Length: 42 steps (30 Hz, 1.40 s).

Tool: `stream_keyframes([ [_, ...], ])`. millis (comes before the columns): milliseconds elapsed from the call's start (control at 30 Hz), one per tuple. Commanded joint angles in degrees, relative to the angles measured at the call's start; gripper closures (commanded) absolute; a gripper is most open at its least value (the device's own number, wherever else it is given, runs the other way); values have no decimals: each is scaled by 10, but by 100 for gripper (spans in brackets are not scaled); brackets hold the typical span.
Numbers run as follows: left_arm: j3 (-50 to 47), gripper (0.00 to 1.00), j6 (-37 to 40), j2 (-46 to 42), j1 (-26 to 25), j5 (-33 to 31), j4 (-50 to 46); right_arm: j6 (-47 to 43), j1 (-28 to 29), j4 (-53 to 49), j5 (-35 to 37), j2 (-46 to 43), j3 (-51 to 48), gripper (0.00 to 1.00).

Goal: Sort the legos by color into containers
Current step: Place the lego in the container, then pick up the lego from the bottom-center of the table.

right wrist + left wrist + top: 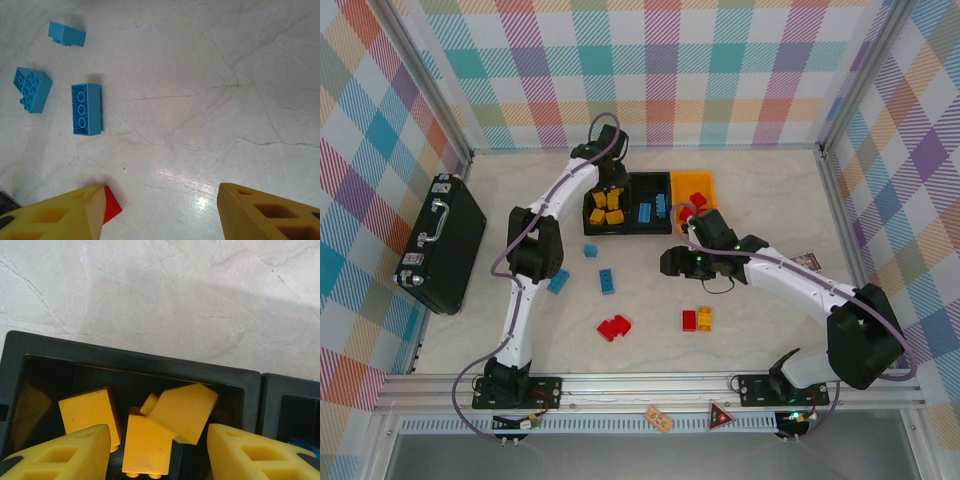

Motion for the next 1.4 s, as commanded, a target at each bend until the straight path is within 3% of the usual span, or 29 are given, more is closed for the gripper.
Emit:
stream_keyframes([
  [0,13,47,0,-15,0,6,-16,2,4,5,0,6,16,40],
  [200,-57,47,0,-80,-13,13,7,3,4,3,-1,-3,15,40],
  [667,-338,45,-15,-295,-47,66,89,4,4,-53,31,-75,-15,39],
  [1133,-577,44,0,-466,-107,239,160,39,4,-207,109,-103,-36,39],
  [1367,-685,43,-2,-523,-142,287,194,60,7,-219,112,-87,-70,36],
])
